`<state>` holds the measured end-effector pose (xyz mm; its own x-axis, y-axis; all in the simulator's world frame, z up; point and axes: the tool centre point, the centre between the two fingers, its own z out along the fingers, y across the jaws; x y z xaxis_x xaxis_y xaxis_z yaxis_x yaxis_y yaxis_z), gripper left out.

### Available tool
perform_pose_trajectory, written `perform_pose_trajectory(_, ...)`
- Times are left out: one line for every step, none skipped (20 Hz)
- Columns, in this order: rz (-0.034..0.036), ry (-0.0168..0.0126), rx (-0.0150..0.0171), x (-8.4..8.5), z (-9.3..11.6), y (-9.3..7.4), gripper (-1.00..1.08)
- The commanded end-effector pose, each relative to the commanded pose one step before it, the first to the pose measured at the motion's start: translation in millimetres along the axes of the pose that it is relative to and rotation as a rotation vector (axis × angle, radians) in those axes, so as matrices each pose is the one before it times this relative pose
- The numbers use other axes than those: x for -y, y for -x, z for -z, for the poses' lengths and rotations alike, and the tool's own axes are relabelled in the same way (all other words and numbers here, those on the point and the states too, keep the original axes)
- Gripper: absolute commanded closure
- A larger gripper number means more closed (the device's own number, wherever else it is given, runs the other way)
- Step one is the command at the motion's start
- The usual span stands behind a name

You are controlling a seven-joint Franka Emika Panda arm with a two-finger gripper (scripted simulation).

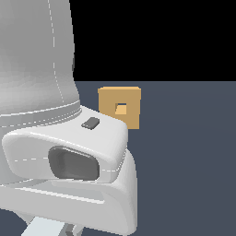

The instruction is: Insert the peg into the horizontal hole in a box.

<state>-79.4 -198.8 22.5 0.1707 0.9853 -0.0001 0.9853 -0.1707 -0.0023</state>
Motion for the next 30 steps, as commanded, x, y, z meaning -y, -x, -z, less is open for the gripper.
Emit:
perform_pose_trajectory(0.00809,0.00282,-0.00004,-3.84,4.93,-13.86,1.08)
perform_pose_trajectory(0.00331,-0.00002,0.00006,-1.49,2.05,-7.04,1.08)
perform_pose_trajectory(0.00378,-0.00002,0.00007,-1.68,2.3,-7.94,1.08)
perform_pose_trajectory(0.0042,-0.00002,0.00008,-1.88,2.57,-8.84,1.08)
perform_pose_trajectory(0.00458,-0.00002,0.00009,-2.09,2.84,-9.72,1.08)
perform_pose_trajectory(0.00505,-0.00002,0.0001,-2.3,3.11,-10.67,1.08)
perform_pose_trajectory(0.00548,-0.00002,0.00011,-2.53,3.39,-11.6,1.08)
perform_pose_trajectory(0.00594,-0.00002,0.00011,-2.77,3.68,-12.56,1.08)
perform_pose_trajectory(0.00631,-0.00002,0.00012,-2.97,3.9,-13.32,1.08)
perform_pose_trajectory(0.00648,-0.00002,0.00011,-3.08,4.02,-13.67,1.08)
perform_pose_trajectory(0.00625,-0.00002,0.0001,-3.02,3.89,-13.2,1.08)
perform_pose_trajectory(0.0059,-0.00001,0.00007,-2.92,3.69,-12.5,1.08)
perform_pose_trajectory(0.00561,-0.00001,0.00004,-2.82,3.48,-11.82,1.08)
perform_pose_trajectory(0.00526,-0.00001,0.00001,-2.71,3.26,-11.07,1.08)
perform_pose_trajectory(0.00493,-0.00001,-0.00002,-2.57,3.03,-10.3,1.08)
perform_pose_trajectory(0.00453,-0.00001,-0.00003,-2.4,2.78,-9.46,1.08)
perform_pose_trajectory(0.00408,-0.00001,-0.00005,-2.22,2.52,-8.56,1.08)
perform_pose_trajectory(0.00365,-0.00001,-0.00006,-2.04,2.25,-7.65,1.08)
perform_pose_trajectory(0.00324,-0.00001,-0.00008,-1.85,1.97,-6.72,1.08)
perform_pose_trajectory(0.00285,-0.00001,-0.0001,-1.66,1.69,-5.79,1.08)
perform_pose_trajectory(0.00239,-0.00001,-0.00012,-1.46,1.4,-4.82,1.08)
perform_pose_trajectory(0.00182,-0.00001,-0.00012,-1.25,1.1,-3.76,1.08)
perform_pose_trajectory(0.00154,-0.00001,-0.00013,-0.98,0.8,-2.87,1.08)
perform_pose_trajectory(0.00084,-0.00001,-0.00009,-0.71,0.52,-1.78,1.08)
perform_pose_trajectory(0.00069,-0.00001,-0.00008,-0.42,0.29,-1.12,1.08)
perform_pose_trajectory(0.0,0.0,0.0,-0.15,0.09,-0.23,1.08)
perform_pose_trajectory(0.0,0.0,0.0,0.0,0.0,0.0,1.08)
perform_pose_trajectory(0.0,0.0,0.0,0.0,0.0,0.0,1.08)
perform_pose_trajectory(0.0,0.0,0.0,0.0,0.0,0.0,1.08)
perform_pose_trajectory(0.00107,-0.00225,0.00005,0.97,-1.28,-0.2,1.08)
